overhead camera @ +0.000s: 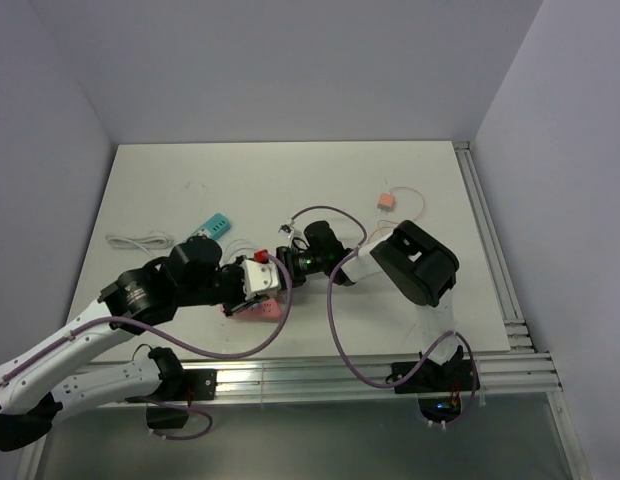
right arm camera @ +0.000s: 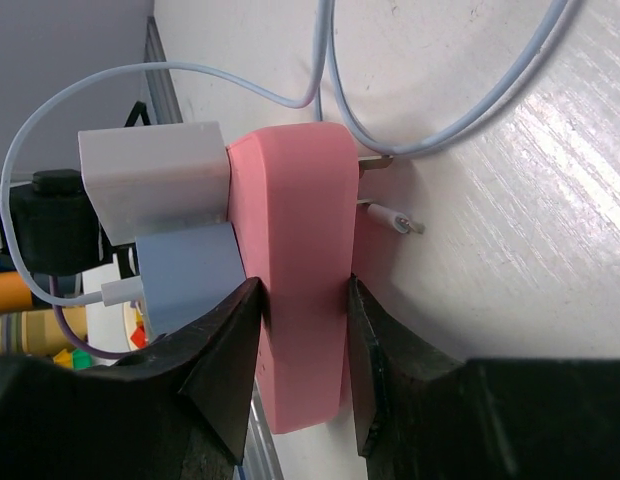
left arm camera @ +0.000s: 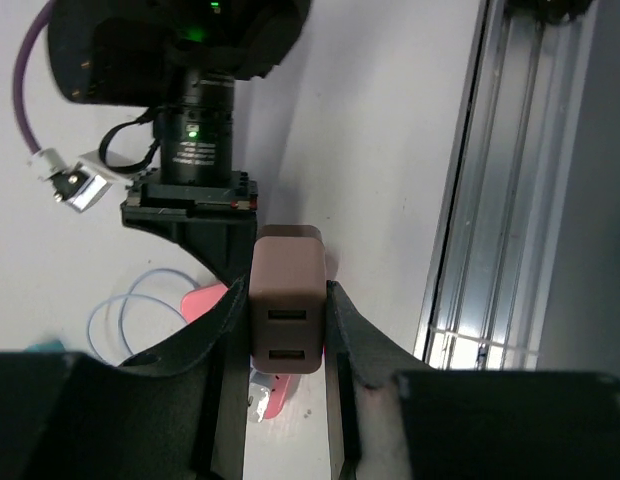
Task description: Insert the plug
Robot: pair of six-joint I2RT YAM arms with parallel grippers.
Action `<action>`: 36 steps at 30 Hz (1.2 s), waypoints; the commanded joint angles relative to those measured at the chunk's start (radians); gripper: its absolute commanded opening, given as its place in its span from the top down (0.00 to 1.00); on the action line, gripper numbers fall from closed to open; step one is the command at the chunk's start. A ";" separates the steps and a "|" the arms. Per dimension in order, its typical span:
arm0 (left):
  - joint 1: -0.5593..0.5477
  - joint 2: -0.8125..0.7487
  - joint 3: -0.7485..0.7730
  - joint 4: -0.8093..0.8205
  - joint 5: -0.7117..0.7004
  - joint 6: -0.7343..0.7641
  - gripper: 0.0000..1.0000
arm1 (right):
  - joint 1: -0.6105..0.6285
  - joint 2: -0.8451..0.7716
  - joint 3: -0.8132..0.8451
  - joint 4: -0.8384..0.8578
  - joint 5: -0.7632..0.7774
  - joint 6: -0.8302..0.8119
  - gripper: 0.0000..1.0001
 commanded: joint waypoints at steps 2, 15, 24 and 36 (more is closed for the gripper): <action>-0.057 0.035 -0.030 0.026 -0.059 0.127 1.00 | 0.005 0.006 0.039 0.042 -0.016 0.008 1.00; -0.152 0.320 -0.070 0.037 -0.129 0.163 1.00 | 0.005 0.003 0.008 0.057 0.007 0.007 1.00; -0.096 0.366 -0.149 0.141 -0.126 0.115 1.00 | 0.004 -0.005 -0.015 0.079 -0.001 0.007 1.00; -0.025 0.428 -0.141 0.127 -0.129 0.138 1.00 | 0.004 -0.003 -0.021 0.087 -0.013 -0.001 1.00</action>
